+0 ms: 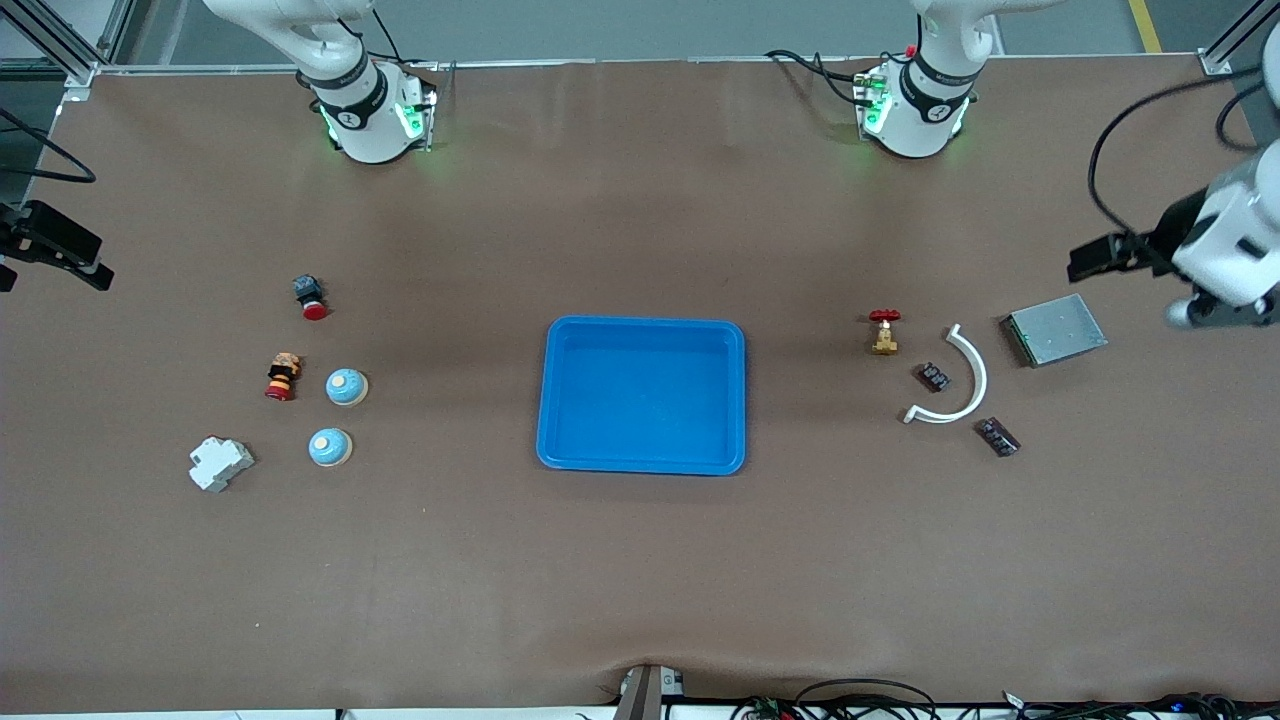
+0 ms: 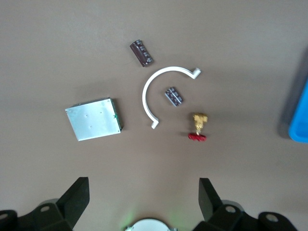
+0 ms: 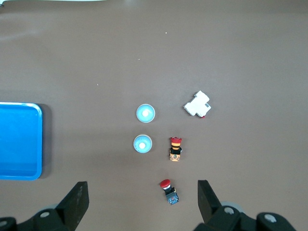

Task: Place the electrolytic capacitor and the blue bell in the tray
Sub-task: 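Reach the left gripper toward the black capacitor beside the white arc, then grasp the capacitor with the left gripper while the right gripper grasps a bell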

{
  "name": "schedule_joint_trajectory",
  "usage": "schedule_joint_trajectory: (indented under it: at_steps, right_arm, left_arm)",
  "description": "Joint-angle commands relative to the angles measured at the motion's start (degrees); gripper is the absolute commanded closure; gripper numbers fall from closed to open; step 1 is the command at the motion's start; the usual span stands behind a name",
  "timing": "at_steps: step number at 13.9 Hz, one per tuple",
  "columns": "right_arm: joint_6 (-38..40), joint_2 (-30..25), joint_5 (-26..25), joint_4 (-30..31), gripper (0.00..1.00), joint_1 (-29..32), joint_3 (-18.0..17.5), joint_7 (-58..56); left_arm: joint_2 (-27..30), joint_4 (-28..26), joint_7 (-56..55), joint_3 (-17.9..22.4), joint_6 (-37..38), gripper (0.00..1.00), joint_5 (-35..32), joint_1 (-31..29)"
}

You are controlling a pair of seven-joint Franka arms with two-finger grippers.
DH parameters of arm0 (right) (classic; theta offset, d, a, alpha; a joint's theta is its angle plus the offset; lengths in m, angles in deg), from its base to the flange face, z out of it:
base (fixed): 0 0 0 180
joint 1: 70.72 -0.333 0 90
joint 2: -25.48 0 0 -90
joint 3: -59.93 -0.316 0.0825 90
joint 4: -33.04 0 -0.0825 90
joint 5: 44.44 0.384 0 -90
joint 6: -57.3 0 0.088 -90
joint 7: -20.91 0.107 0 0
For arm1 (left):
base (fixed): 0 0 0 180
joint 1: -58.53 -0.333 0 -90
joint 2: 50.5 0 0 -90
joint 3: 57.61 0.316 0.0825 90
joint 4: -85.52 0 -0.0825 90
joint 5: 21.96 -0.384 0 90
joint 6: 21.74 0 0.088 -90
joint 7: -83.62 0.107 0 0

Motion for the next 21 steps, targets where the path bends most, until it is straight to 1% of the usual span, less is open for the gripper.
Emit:
schedule_joint_trajectory:
  at_steps: [1, 2, 3, 5, 6, 9, 10, 11, 12, 13, 14, 15, 16, 17, 18, 21]
  right_arm:
    - [0.0, -1.5, 0.2, 1.3, 0.0, 0.2, 0.0, 0.1]
    - [0.0, -1.5, 0.2, 1.3, 0.0, 0.2, 0.0, 0.1]
    - [0.0, -1.5, 0.2, 1.3, 0.0, 0.2, 0.0, 0.1]
    - [0.1, -1.5, 0.2, 1.3, 0.0, 0.2, 0.0, 0.2]
    - [0.1, -1.5, 0.2, 1.5, 0.0, 0.0, 0.0, 0.6]
    - [-0.2, -1.3, 0.2, 2.0, 0.0, -0.2, -0.1, 0.9]
    - [-1.0, -1.2, 0.2, 3.3, 0.0, -0.3, -0.1, 1.1]
    - [-3.7, -1.1, 0.2, 5.8, 0.0, -0.7, -0.2, 2.7]
    - [-8.1, -1.1, 0.2, 10.3, 0.0, -2.3, -0.2, 4.6]
    - [-13.4, -1.1, 0.1, 15.9, 0.0, -2.6, -0.2, 4.6]
    - [-19.0, -1.1, 0.1, 21.2, 0.0, -2.9, -0.2, 4.5]
    - [-24.3, -1.1, -0.1, 26.7, 0.0, -3.1, -0.2, 4.5]
    - [-27.9, -0.8, -0.2, 30.3, 0.0, -3.3, -0.2, 4.4]
    - [-30.7, -0.1, -0.2, 33.3, 0.0, -3.3, -0.2, 4.4]
    - [-34.1, 0.7, -0.2, 36.2, 0.0, -3.3, -0.2, 4.5]
    - [-46.5, 1.5, -0.2, 45.4, 0.0, -3.6, -0.2, 4.9]
  left_arm:
    - [2.1, -9.8, -5.9, -1.0, -7.7, 0.0, -0.1, -0.5]
    - [1.2, -11.8, -8.7, -1.5, -8.7, 0.0, 0.6, -0.5]
    - [0.8, -14.6, -9.8, -1.6, -11.4, 0.0, 1.3, -0.5]
    - [1.7, -22.3, -10.1, -1.8, -19.2, 0.0, 1.5, -0.5]
    - [1.7, -25.1, -10.1, -2.1, -23.1, 0.0, 1.9, -0.6]
    - [1.2, -31.5, -10.4, -2.1, -33.8, 0.0, 2.3, -0.7]
    - [0.9, -32.8, -10.4, -2.1, -36.6, 0.0, 2.9, -0.7]
    - [-0.2, -33.5, -10.4, -2.1, -38.4, 0.0, 4.6, -0.8]
    - [-1.1, -33.9, -10.6, -2.0, -40.0, 0.0, 7.3, -0.9]
    - [-2.1, -34.4, -11.1, -2.0, -41.3, 0.0, 10.1, -0.9]
    - [-3.1, -34.5, -11.7, -2.0, -42.2, 0.04, 11.0, -0.8]
    - [-4.6, -34.5, -12.8, -2.0, -42.9, 0.08, 11.0, -0.8]
    - [-5.9, -34.5, -15.3, -2.0, -44.2, 0.16, 11.0, -0.6]
    - [-7.2, -34.4, -19.0, -2.0, -45.5, 0.2, 11.0, -0.5]
    - [-8.9, -33.8, -21.7, -2.0, -46.2, 0.23, 10.9, -0.2]
    - [-12.5, -33.8, -22.6, -1.9, -50.3, 0.23, 10.4, -0.4]
